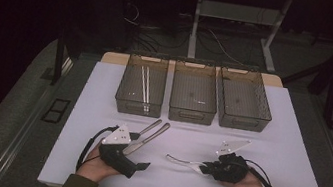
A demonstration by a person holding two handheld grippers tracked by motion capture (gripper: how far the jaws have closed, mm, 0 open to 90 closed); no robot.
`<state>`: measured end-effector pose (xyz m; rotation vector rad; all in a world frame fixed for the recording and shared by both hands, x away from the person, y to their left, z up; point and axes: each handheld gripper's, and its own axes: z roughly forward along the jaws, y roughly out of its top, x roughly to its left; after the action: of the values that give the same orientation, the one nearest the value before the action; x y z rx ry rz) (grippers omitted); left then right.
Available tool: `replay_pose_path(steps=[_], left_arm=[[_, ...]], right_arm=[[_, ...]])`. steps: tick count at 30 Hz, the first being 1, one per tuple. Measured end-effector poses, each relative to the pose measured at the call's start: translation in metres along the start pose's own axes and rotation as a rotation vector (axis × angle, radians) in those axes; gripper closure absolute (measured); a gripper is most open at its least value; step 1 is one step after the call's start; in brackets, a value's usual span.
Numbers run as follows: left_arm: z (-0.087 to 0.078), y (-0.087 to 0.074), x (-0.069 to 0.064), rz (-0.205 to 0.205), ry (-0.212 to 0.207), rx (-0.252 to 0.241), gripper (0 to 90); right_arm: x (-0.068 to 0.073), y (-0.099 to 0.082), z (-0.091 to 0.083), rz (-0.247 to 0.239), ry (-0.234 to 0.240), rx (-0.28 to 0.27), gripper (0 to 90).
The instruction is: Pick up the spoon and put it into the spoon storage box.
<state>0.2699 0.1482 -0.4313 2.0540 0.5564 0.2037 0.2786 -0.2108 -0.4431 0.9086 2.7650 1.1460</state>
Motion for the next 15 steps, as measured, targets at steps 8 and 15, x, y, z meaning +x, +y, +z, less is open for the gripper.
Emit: replay_pose_path(steps=[8,15], left_arm=[[0.001,-0.001,0.001,-0.004,0.002,-0.001,0.0],[0.0,-0.001,0.002,-0.004,0.004,0.005,0.0]], right_arm=[[-0.005,0.001,-0.011,0.026,-0.02,-0.044,81.3],[-0.009,0.005,-0.02,0.032,-0.036,-0.086,81.3]])
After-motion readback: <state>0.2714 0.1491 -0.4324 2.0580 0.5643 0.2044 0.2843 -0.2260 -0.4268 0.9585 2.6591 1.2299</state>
